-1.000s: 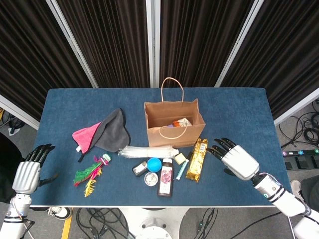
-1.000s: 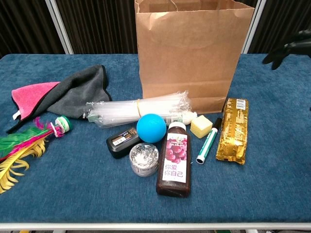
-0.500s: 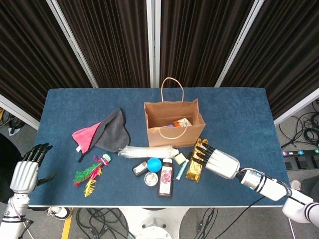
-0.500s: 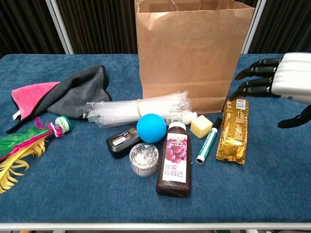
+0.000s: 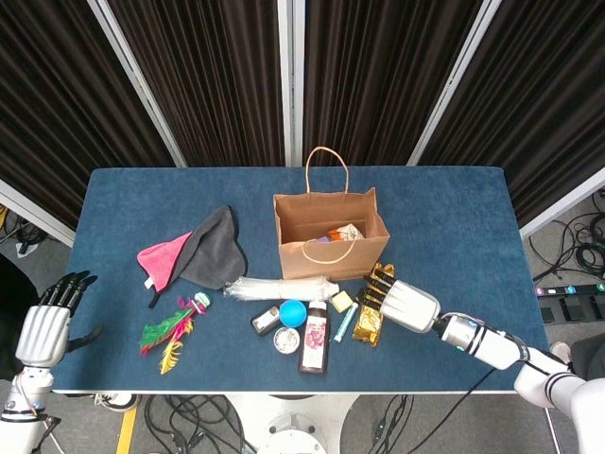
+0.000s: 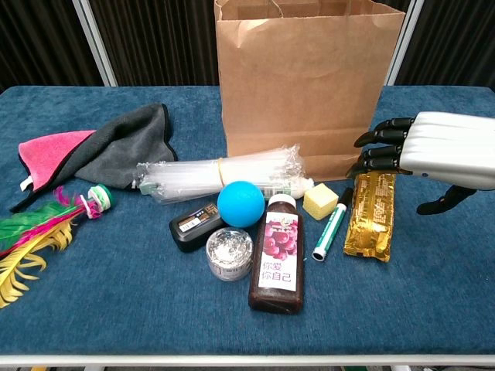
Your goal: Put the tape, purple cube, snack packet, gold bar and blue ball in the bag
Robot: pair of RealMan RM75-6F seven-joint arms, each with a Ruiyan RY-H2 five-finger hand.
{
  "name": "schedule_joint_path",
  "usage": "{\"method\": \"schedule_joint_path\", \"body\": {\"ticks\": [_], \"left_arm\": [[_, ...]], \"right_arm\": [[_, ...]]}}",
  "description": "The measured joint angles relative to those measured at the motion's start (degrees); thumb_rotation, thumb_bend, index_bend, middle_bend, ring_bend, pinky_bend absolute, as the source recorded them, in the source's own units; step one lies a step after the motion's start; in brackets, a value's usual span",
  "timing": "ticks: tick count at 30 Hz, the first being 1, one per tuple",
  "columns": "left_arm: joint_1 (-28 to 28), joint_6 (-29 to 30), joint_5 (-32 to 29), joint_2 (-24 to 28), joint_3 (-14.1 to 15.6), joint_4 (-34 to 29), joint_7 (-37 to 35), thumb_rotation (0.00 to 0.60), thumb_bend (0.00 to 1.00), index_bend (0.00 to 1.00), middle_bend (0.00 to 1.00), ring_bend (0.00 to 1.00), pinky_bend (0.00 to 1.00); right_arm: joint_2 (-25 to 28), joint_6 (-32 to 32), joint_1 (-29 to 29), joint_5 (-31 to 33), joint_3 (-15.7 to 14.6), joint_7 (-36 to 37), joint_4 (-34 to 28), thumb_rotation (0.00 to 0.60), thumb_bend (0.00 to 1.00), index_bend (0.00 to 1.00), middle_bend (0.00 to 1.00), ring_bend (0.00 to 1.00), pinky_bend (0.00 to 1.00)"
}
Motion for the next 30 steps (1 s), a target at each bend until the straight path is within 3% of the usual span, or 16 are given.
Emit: {"method": "schedule_joint_path", "body": {"ticks": [7, 19, 30], "left_arm": [[0.0, 0.1, -0.1, -0.1, 0.0, 0.7, -0.6, 0.6, 0.22, 0.22, 0.26, 0.16, 0.25], [-0.2, 0.2, -0.3, 0.3, -0.3, 0.6, -1.0, 0.6, 0.22, 0.22, 0.26, 0.16, 0.25], [0.0, 0.4, -0.3, 0.4, -0.1, 0.4, -1.4, 0.6, 0.22, 0.22, 0.26, 0.16, 0.25]], "right_arm": [[-3.9, 0.5, 1.0, 1.5, -1.2, 0.8, 4.7, 0.6, 0.0, 0.2, 0.27, 0.13, 0.21], [-6.5, -0.2, 2.2, 3.3, -3.1, 1.2, 7.3, 0.6, 0.0, 0.24, 0.28, 0.14, 0.22], [-6.9, 2.5, 1.2, 4.3, -4.2, 0.2, 8.2, 0.6, 0.08, 0.42, 0.45, 0.33, 0.36]]}}
